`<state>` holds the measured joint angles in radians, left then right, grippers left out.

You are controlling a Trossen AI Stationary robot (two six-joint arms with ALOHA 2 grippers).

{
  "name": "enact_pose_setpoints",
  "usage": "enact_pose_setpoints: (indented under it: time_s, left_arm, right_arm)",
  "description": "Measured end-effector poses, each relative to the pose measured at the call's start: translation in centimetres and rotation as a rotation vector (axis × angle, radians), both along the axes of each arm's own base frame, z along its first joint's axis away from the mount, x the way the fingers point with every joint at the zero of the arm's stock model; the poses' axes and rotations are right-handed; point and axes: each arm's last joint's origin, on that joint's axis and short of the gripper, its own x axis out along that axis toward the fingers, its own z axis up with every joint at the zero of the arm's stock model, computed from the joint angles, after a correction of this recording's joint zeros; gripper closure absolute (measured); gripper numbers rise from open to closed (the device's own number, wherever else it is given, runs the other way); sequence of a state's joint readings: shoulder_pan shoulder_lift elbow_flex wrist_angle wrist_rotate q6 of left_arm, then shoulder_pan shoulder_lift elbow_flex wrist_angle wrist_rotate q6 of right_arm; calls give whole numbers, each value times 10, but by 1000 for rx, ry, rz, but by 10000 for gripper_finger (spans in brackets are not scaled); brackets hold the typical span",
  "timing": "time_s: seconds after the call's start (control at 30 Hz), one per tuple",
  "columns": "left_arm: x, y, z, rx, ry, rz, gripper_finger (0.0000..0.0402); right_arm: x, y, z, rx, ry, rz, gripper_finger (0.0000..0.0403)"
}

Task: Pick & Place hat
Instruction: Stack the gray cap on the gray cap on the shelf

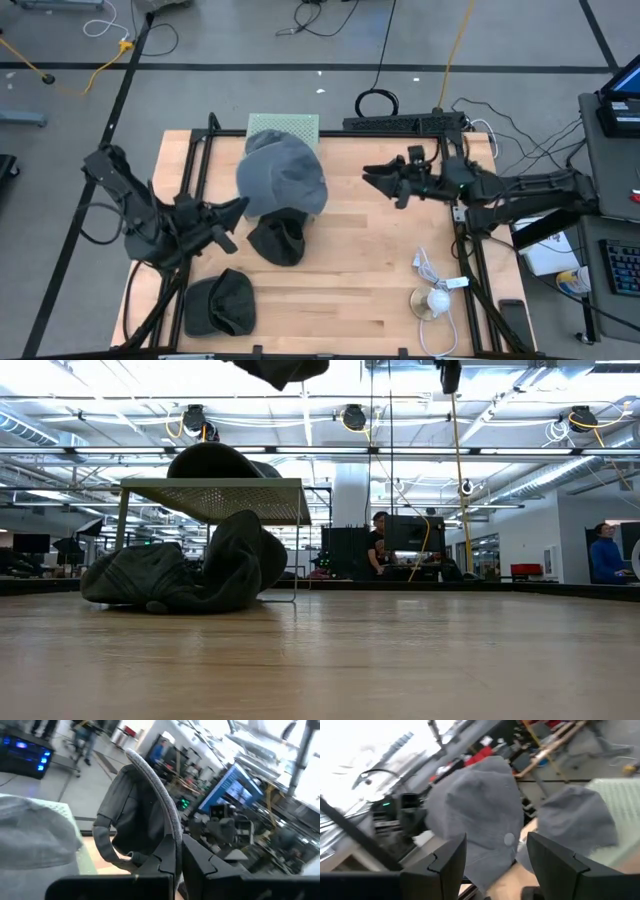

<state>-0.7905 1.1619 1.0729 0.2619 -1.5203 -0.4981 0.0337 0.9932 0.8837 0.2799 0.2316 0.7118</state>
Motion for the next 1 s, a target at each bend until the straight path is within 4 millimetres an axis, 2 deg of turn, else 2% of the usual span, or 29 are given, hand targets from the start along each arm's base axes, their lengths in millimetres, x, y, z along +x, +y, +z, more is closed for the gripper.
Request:
enact_pose_setpoints:
  time_s: [0.2,0.43,0.53,0.7,0.83,1.0]
  left_arm:
    - [18,-10,-7,-12,-15,28,392]
    - [43,-13,-9,28,-66,-46,392]
    - [48,-14,-10,51,-77,-63,392]
    - [49,-15,-11,55,-78,-63,392]
    - [49,-15,-11,67,-66,-60,392]
    - [48,-16,-11,74,-57,-59,392]
  right_arm:
    - [22,14,-17,53,40,-85,202]
    - [47,22,-37,92,57,-86,202]
    - [52,27,-44,96,86,-73,202]
    - [52,36,-42,82,62,-38,207]
    - [49,43,-38,83,41,-11,245]
    - [44,51,-35,75,33,21,348]
